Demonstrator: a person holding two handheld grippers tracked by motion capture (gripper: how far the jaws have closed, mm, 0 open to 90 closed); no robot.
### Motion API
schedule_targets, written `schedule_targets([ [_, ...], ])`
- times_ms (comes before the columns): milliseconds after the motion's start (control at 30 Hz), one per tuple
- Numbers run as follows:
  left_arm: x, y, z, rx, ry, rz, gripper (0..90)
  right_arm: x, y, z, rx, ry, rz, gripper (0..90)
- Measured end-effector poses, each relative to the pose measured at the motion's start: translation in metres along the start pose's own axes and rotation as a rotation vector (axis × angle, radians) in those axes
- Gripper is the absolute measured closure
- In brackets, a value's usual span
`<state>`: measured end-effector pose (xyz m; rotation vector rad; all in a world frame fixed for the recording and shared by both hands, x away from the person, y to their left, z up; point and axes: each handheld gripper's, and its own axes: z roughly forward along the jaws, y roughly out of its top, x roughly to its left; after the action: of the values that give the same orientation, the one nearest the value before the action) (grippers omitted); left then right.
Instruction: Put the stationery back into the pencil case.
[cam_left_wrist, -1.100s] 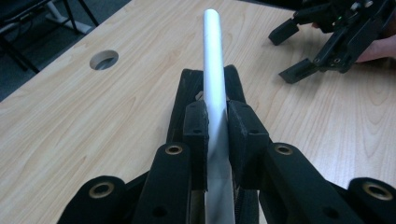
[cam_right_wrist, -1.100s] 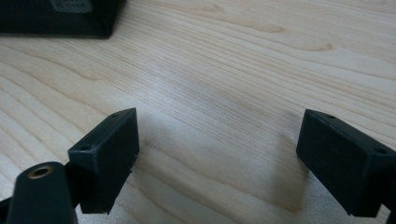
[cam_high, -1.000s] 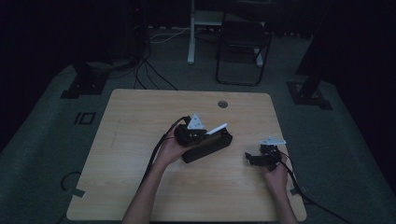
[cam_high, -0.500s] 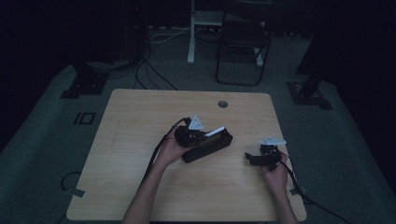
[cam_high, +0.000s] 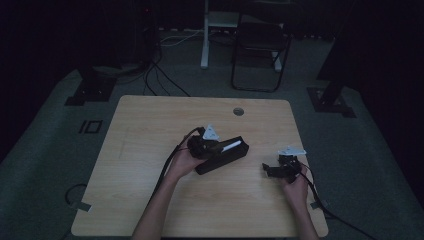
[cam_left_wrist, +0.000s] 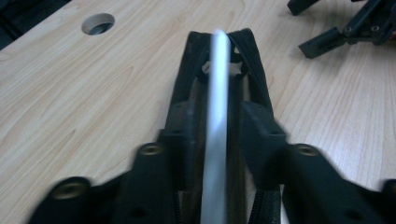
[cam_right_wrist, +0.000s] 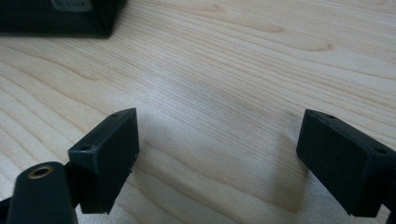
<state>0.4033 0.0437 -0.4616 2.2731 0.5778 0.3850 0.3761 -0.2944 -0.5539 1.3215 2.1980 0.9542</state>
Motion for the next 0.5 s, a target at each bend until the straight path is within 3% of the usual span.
schedule_targets([
  [167,0.0,-0.001,-0.005,-0.021,0.02,-0.005,50.1,0.0,0.0,0.0,0.0,0.0,0.0,13.1],
  [500,0.004,-0.003,-0.013,-0.028,0.042,-0.023,44.8,0.0,0.0,0.0,0.001,0.001,0.001,13.1],
])
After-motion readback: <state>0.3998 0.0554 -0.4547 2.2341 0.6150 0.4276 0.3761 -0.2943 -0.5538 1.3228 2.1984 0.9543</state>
